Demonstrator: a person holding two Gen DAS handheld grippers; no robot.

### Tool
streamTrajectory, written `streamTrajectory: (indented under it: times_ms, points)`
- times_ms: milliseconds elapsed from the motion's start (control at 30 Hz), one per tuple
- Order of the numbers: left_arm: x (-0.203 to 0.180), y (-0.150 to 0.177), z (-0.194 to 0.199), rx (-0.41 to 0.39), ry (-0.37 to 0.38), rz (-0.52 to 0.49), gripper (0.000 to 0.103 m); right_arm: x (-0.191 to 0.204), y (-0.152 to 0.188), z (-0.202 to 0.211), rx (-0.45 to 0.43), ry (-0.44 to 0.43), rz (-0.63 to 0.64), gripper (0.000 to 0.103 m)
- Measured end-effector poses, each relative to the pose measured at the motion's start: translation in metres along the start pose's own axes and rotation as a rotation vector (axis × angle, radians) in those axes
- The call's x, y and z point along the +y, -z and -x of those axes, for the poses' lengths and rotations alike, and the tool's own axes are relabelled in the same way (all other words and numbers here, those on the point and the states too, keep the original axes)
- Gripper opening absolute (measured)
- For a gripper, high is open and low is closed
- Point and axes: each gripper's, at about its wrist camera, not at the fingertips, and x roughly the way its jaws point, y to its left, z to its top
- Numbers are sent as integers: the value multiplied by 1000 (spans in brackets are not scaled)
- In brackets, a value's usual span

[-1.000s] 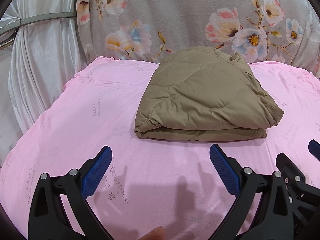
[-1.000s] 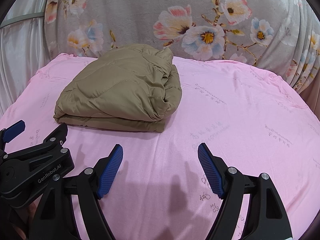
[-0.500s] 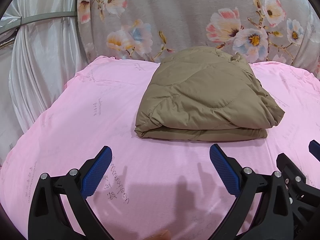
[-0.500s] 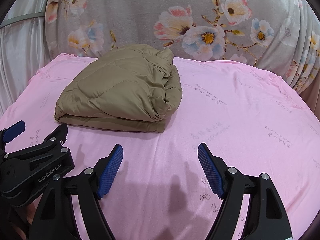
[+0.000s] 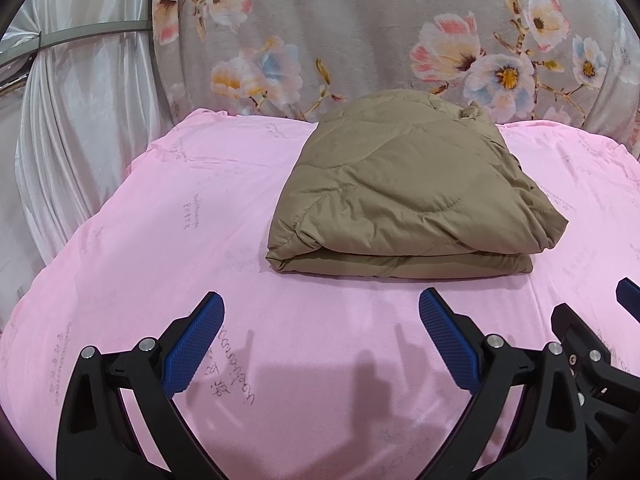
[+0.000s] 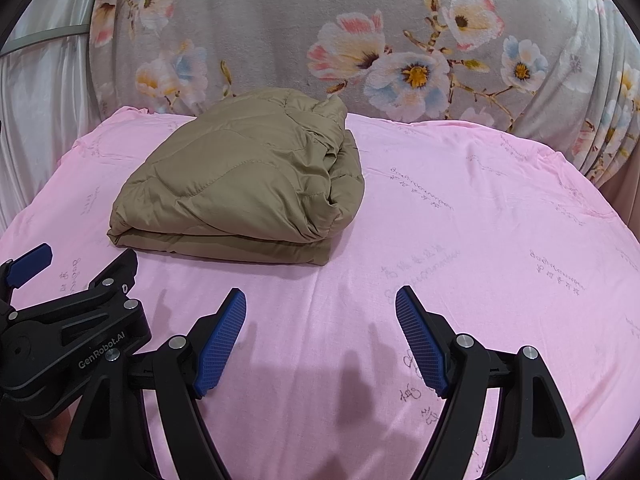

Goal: Fold large clothes

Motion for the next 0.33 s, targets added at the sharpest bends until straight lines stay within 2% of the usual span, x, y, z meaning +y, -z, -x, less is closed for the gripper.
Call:
streamTrajectory:
  times_ms: [333]
  points:
    - [-2,1,-1,3,-7,-10,95,0,0,0,-1,0,1,75]
